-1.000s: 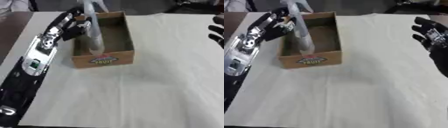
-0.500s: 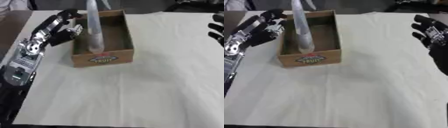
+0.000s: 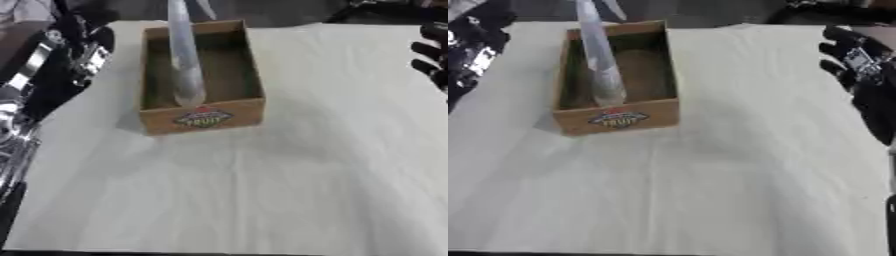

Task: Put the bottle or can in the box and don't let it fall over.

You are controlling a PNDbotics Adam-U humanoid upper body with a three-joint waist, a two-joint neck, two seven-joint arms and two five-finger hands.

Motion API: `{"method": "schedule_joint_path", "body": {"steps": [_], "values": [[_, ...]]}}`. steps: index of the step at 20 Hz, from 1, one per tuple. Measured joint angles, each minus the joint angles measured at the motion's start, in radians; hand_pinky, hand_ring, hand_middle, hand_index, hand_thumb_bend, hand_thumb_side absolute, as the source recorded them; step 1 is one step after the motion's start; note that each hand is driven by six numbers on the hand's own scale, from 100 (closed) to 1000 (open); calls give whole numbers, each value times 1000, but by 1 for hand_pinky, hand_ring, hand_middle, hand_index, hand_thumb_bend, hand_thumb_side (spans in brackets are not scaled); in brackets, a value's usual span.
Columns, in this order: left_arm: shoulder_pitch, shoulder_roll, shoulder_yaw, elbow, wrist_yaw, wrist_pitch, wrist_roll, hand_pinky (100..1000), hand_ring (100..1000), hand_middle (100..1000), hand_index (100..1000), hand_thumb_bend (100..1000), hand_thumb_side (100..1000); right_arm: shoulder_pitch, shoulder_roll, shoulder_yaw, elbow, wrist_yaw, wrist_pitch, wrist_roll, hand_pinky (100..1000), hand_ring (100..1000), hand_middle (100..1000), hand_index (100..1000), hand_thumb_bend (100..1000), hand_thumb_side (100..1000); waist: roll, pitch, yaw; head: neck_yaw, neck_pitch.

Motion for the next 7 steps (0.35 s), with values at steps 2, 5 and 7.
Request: {"method": "schedule_joint_path", "body": {"steps": [2,5,7], "values": [[16,1,6,-2,57,-39,46,1000,1000,1000,874,100,672,5,-2,-3,0,0,-1,-2,1000,1000,1000,842,100,580,-4,0,2,-4,0],[30,0,12,-2,128,-92,83,1000,1000,1000,889,100,672,7,-2,-5,-2,0,-2,-4,1000,1000,1000,842,100,580,-8,0,5,-6,0],[37,-1,17,-2,161,-120,90,1000,1000,1000,885,100,672,8,-3,-5,-3,0,-4,-6,1000,1000,1000,842,100,580,-10,0,6,-6,0]]}}
